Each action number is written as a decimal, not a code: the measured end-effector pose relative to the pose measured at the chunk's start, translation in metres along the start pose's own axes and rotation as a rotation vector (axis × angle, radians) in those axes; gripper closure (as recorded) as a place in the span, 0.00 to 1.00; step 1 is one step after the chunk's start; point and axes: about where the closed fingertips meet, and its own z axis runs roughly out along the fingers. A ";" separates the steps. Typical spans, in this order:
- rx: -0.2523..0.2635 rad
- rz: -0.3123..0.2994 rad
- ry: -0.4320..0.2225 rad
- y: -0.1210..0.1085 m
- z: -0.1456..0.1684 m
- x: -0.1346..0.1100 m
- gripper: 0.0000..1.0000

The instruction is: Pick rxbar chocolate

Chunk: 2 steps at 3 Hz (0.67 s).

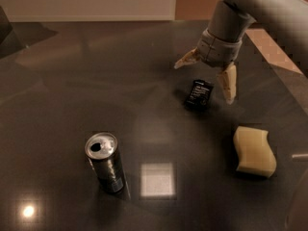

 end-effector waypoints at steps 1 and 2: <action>-0.051 -0.105 0.025 -0.003 0.011 0.002 0.00; -0.088 -0.166 0.028 0.000 0.020 0.001 0.00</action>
Offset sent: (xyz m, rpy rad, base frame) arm -0.0263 -0.0105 -0.0255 -0.1492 0.1128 0.2587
